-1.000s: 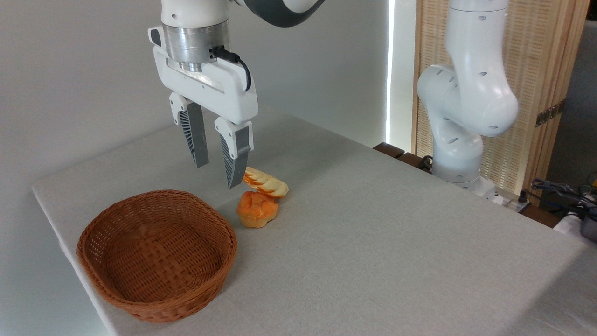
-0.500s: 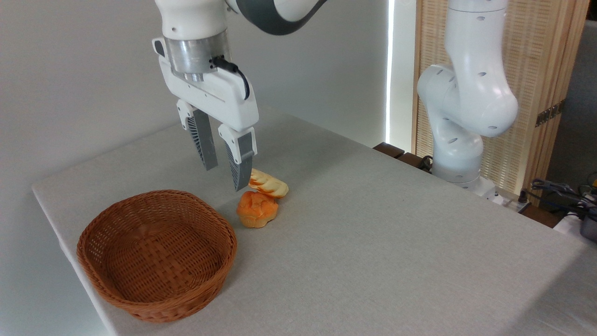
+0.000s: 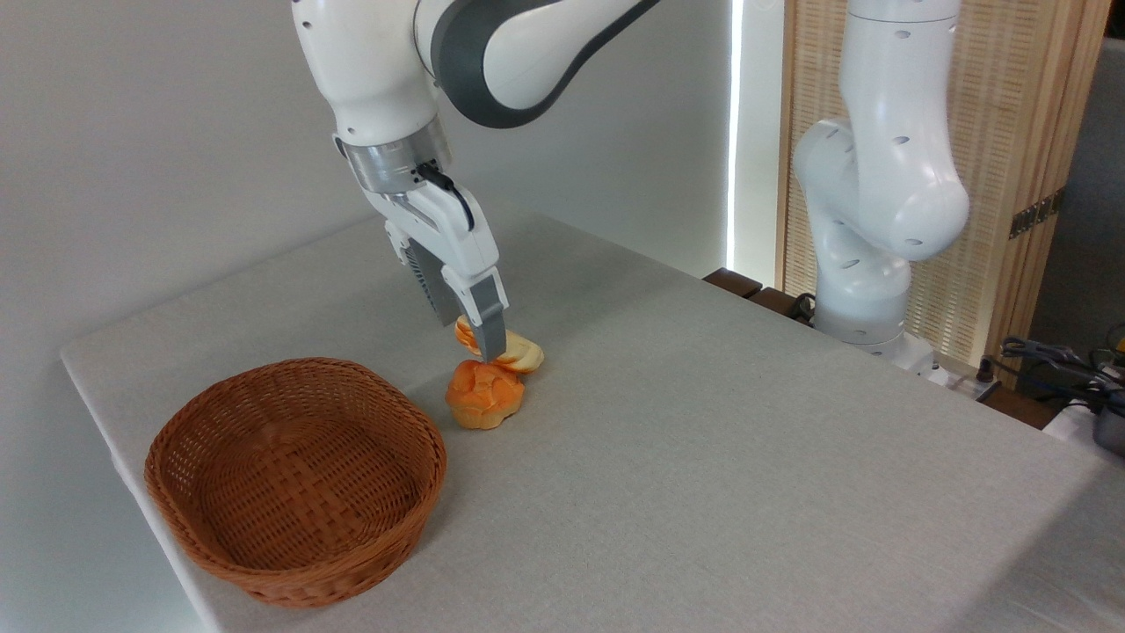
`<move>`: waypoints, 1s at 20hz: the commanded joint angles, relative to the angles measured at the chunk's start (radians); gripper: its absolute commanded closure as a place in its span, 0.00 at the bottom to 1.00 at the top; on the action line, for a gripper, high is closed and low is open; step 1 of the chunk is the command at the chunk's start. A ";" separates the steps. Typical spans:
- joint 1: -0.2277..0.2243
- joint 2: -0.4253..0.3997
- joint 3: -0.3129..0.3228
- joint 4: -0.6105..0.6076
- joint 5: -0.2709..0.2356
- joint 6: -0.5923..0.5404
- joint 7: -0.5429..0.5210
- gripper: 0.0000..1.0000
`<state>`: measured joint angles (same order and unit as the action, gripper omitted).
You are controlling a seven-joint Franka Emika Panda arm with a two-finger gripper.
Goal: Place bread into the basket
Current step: 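Lower the gripper onto the pale bread roll and close on it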
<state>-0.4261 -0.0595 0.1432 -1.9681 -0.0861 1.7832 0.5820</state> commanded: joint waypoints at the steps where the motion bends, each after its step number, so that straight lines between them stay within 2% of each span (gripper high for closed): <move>1: -0.005 -0.026 0.012 -0.032 -0.009 -0.028 0.015 0.00; 3: -0.006 -0.020 0.012 -0.038 -0.009 -0.030 0.015 0.00; 4: -0.006 -0.019 0.012 -0.040 -0.009 -0.030 0.016 0.07; 7: -0.005 -0.013 0.010 -0.040 -0.017 -0.027 0.015 0.55; 8: -0.005 -0.013 0.010 -0.040 -0.018 -0.027 0.015 0.60; 20: -0.003 -0.023 0.012 -0.029 -0.023 -0.036 0.025 0.60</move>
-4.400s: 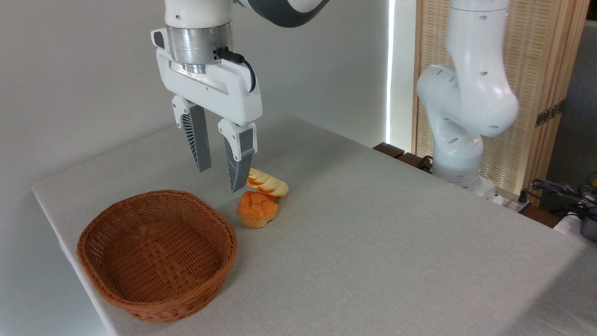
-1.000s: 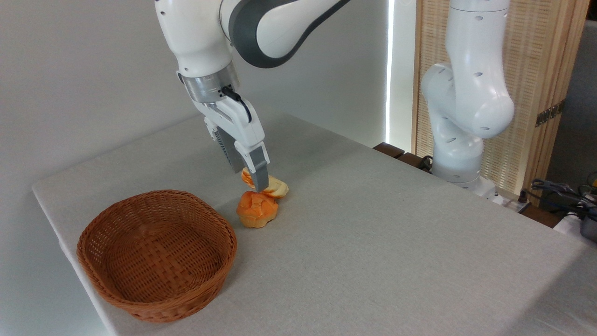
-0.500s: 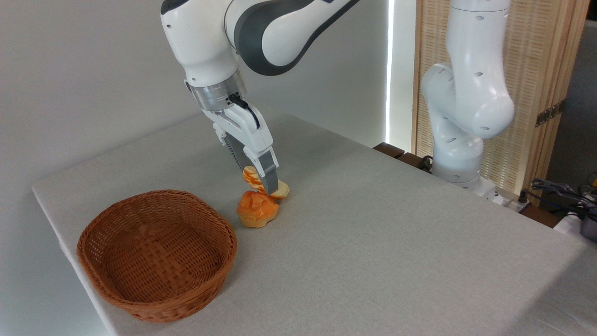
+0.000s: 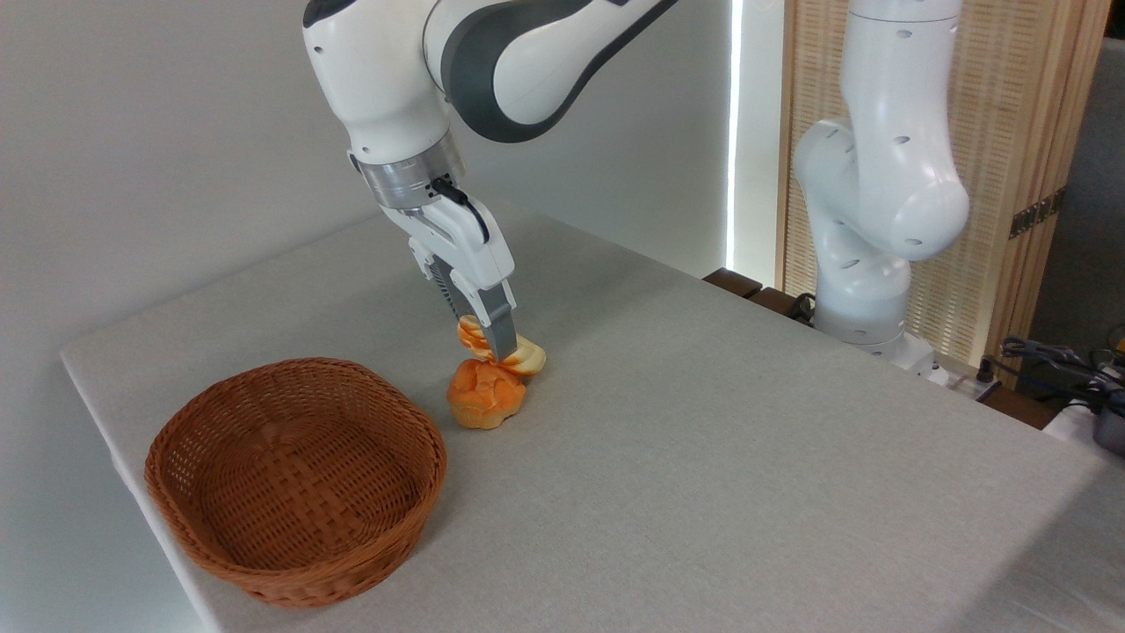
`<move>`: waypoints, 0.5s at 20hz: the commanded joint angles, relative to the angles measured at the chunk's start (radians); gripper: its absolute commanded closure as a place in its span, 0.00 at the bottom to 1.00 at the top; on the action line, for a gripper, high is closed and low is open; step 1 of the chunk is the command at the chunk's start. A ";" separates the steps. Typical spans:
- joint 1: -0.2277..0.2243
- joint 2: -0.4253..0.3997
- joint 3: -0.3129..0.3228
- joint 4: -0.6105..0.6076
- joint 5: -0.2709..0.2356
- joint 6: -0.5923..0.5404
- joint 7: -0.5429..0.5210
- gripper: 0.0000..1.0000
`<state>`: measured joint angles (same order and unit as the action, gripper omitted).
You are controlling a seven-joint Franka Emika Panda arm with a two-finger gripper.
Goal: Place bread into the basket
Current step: 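Lift the bread roll and carry it over the wicker basket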
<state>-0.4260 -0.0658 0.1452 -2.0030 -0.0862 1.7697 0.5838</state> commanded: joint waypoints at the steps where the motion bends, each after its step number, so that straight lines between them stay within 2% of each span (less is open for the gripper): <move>1: -0.002 -0.022 0.011 0.018 -0.030 -0.039 0.022 0.60; 3: 0.000 -0.025 0.014 0.056 -0.062 -0.076 0.021 0.60; 10: 0.006 -0.011 0.020 0.170 -0.095 -0.061 0.022 0.56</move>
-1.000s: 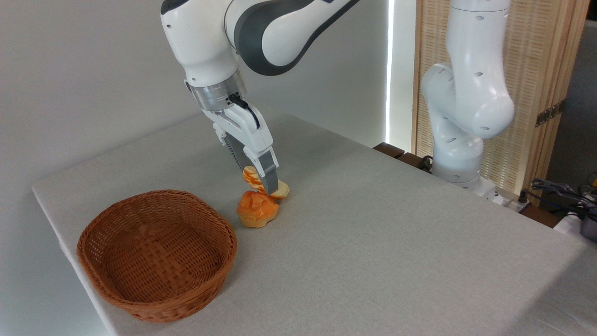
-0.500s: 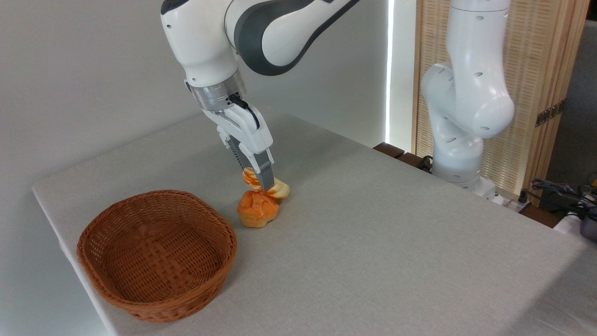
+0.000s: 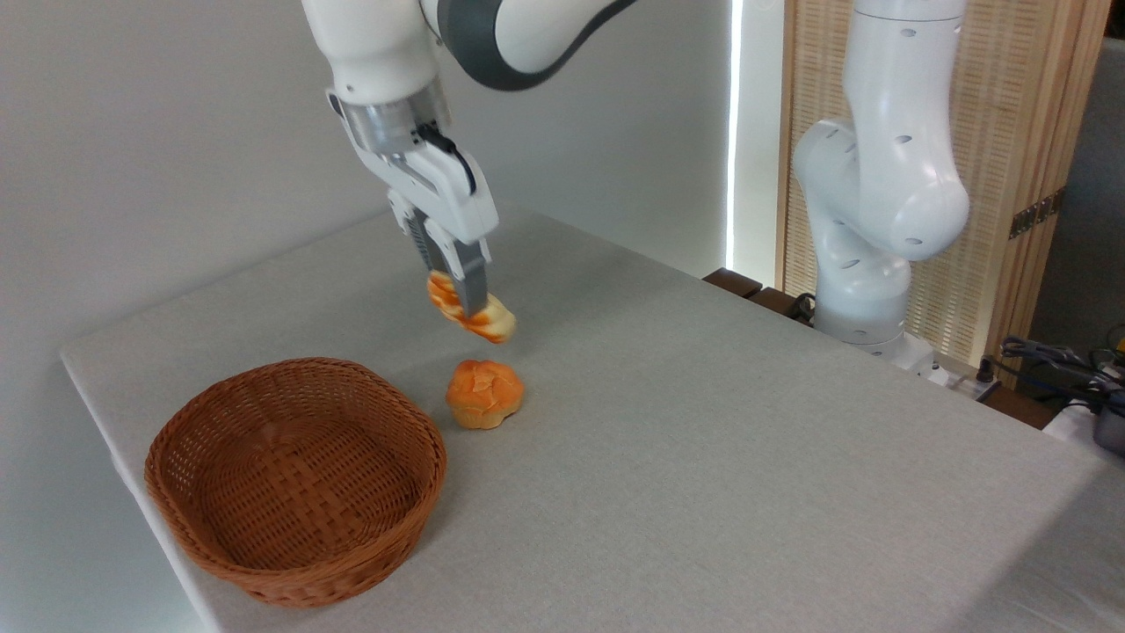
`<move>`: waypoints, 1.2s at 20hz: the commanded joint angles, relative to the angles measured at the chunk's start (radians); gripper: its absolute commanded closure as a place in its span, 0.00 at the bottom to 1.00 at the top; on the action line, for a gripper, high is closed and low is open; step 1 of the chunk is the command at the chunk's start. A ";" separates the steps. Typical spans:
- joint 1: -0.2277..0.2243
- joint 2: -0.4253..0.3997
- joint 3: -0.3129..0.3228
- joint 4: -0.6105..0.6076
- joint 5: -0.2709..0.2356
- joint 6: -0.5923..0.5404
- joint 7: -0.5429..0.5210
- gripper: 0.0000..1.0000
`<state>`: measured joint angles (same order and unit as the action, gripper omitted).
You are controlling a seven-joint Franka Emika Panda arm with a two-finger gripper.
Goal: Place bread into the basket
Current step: 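Lift the bread roll and carry it over the wicker basket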
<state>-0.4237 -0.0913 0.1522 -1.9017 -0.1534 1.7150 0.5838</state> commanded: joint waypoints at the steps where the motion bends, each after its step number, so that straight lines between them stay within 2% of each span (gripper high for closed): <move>1: 0.005 0.025 0.015 0.085 -0.032 0.027 0.022 0.56; 3: 0.014 0.041 0.018 0.104 -0.047 0.101 0.019 0.56; 5: 0.032 0.061 0.017 0.105 -0.107 0.191 0.002 0.54; 7: 0.037 0.076 0.018 0.107 -0.133 0.280 -0.042 0.50; 8: 0.039 0.087 0.018 0.105 -0.135 0.323 -0.064 0.44; 9: 0.037 0.096 0.018 0.105 -0.135 0.363 -0.093 0.24; 10: 0.039 0.105 0.018 0.105 -0.134 0.394 -0.128 0.11; 12: 0.037 0.128 0.032 0.105 -0.124 0.429 -0.189 0.00; 24: 0.037 0.145 0.041 0.122 -0.120 0.431 -0.185 0.00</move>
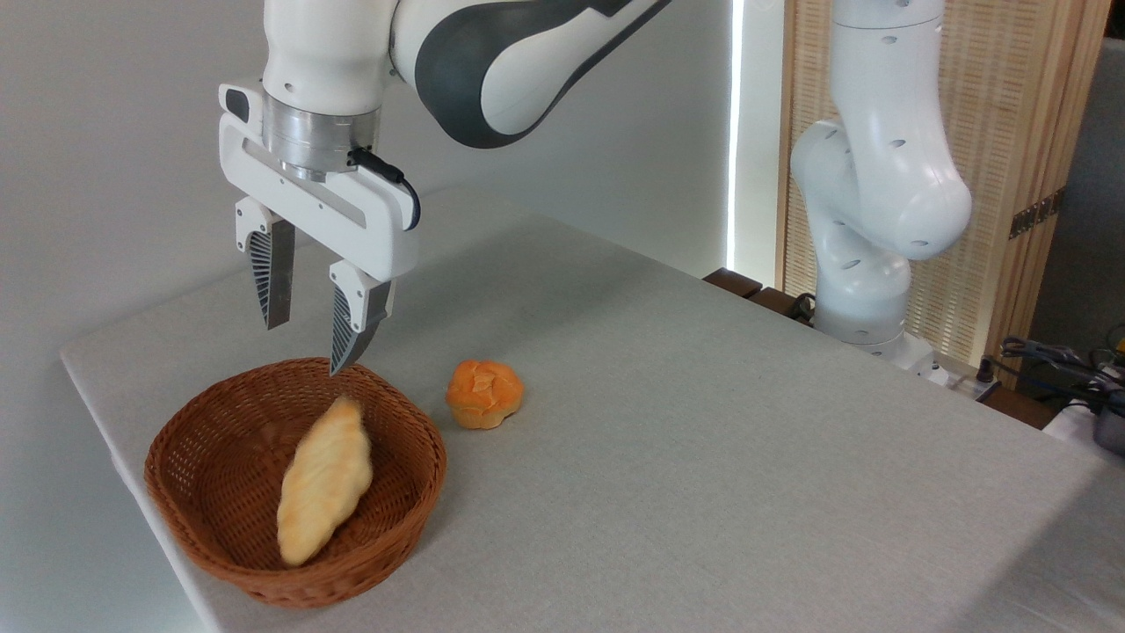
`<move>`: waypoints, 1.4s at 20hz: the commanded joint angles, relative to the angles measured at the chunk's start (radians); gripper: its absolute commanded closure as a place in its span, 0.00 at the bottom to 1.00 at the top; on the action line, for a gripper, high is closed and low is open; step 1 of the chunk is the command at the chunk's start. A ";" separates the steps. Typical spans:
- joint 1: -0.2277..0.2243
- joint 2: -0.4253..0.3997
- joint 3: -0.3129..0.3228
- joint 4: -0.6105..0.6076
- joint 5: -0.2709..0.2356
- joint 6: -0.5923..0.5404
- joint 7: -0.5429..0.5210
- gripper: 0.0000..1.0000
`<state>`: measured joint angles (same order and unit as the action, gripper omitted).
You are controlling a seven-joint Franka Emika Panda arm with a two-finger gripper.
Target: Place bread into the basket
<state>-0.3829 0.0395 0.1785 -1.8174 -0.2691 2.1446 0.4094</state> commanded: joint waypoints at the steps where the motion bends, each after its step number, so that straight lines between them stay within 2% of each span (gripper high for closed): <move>1: -0.004 0.010 0.015 0.041 0.010 -0.009 -0.012 0.00; 5: -0.007 0.000 0.012 0.082 0.148 -0.150 0.003 0.00; 7: -0.005 -0.001 0.016 0.105 0.172 -0.237 0.058 0.00; 10: -0.005 -0.018 0.059 0.156 0.186 -0.447 0.314 0.00; 11: -0.005 -0.017 0.071 0.167 0.185 -0.488 0.368 0.00; 18: -0.004 0.005 0.078 0.168 0.194 -0.447 0.307 0.00; 23: -0.004 0.008 0.078 0.168 0.194 -0.405 0.198 0.00; 25: -0.004 0.013 0.078 0.168 0.192 -0.346 0.140 0.00; 28: -0.004 0.013 0.078 0.168 0.195 -0.321 0.117 0.00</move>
<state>-0.3807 0.0428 0.2486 -1.6643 -0.0909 1.8030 0.5623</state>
